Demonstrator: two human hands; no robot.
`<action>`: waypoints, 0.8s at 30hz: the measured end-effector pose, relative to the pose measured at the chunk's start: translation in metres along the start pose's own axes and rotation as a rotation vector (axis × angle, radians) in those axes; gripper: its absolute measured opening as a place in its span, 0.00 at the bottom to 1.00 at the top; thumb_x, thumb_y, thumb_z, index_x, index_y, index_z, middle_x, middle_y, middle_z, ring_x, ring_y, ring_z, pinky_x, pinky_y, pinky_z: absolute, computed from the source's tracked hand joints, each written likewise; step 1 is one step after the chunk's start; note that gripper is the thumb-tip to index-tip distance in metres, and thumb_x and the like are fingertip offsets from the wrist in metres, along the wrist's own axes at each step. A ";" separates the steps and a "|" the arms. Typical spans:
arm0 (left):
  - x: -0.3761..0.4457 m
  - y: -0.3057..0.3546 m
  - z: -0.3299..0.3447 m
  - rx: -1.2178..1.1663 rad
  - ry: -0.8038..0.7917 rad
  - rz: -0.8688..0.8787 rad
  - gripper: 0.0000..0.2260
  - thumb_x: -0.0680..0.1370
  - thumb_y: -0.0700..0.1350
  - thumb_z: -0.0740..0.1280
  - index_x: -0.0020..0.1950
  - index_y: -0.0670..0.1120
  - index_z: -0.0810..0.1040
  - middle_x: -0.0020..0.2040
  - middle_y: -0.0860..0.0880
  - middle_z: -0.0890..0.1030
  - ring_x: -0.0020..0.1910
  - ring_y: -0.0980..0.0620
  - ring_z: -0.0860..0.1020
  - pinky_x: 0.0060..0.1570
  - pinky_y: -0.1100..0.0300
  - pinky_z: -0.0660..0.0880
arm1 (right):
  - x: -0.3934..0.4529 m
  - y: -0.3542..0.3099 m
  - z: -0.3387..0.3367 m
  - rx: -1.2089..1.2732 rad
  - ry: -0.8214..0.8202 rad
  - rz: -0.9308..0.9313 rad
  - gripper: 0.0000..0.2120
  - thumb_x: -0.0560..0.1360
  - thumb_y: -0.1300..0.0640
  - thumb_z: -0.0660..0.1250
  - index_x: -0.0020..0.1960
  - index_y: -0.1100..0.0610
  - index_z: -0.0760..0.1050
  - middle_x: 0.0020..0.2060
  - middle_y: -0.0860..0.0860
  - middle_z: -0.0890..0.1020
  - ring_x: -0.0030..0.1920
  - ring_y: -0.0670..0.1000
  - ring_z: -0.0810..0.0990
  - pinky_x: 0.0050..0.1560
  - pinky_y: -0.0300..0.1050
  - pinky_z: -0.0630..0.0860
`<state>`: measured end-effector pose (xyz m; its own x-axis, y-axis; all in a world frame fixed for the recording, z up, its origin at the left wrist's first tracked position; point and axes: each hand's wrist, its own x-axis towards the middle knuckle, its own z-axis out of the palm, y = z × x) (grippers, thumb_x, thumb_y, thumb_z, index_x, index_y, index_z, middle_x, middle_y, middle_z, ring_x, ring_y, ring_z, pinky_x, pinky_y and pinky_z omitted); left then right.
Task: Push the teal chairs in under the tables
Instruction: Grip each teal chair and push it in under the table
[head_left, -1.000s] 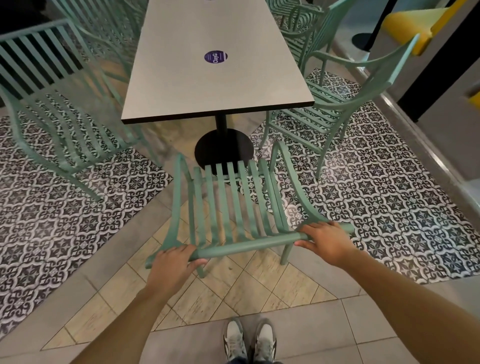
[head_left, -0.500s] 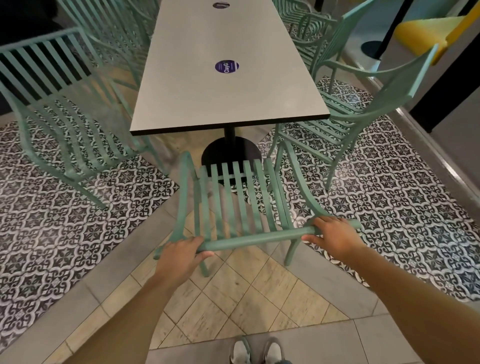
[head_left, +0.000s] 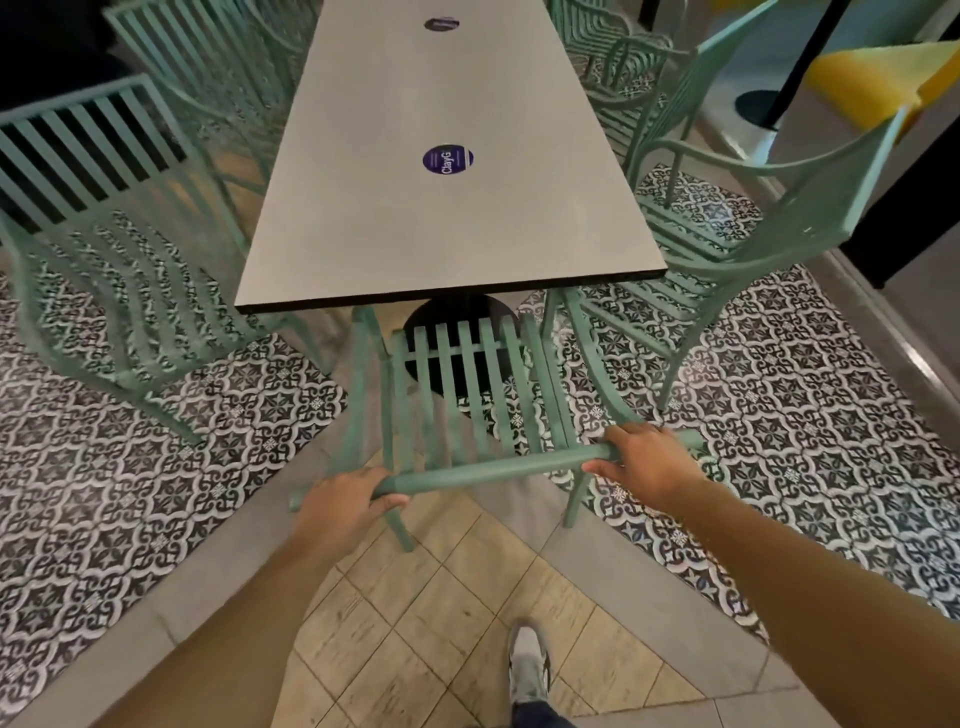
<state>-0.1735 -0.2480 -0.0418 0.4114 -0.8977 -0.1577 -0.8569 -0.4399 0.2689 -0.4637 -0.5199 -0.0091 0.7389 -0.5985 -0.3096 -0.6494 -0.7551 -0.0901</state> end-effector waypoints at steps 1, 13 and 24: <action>0.008 0.001 -0.001 -0.009 -0.012 -0.023 0.27 0.73 0.73 0.52 0.52 0.53 0.76 0.40 0.57 0.76 0.42 0.54 0.76 0.38 0.56 0.66 | 0.008 0.003 -0.004 0.006 -0.001 -0.002 0.38 0.65 0.25 0.42 0.57 0.49 0.71 0.51 0.48 0.77 0.54 0.52 0.77 0.62 0.51 0.69; 0.069 0.003 -0.028 0.086 -0.077 -0.075 0.17 0.77 0.65 0.56 0.50 0.53 0.73 0.39 0.56 0.76 0.37 0.56 0.74 0.33 0.60 0.63 | 0.070 0.011 -0.033 0.038 -0.094 0.030 0.27 0.71 0.29 0.49 0.53 0.48 0.70 0.43 0.42 0.72 0.54 0.48 0.75 0.68 0.53 0.63; 0.099 -0.017 -0.037 -0.003 -0.089 -0.062 0.16 0.77 0.63 0.60 0.50 0.52 0.75 0.41 0.55 0.76 0.40 0.55 0.75 0.39 0.57 0.70 | 0.100 0.009 -0.041 0.028 -0.100 0.040 0.27 0.71 0.29 0.49 0.57 0.46 0.71 0.53 0.45 0.78 0.59 0.50 0.74 0.67 0.53 0.63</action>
<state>-0.1068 -0.3307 -0.0270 0.4345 -0.8631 -0.2575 -0.8295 -0.4948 0.2589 -0.3883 -0.5972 -0.0018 0.6917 -0.5973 -0.4060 -0.6838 -0.7226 -0.1018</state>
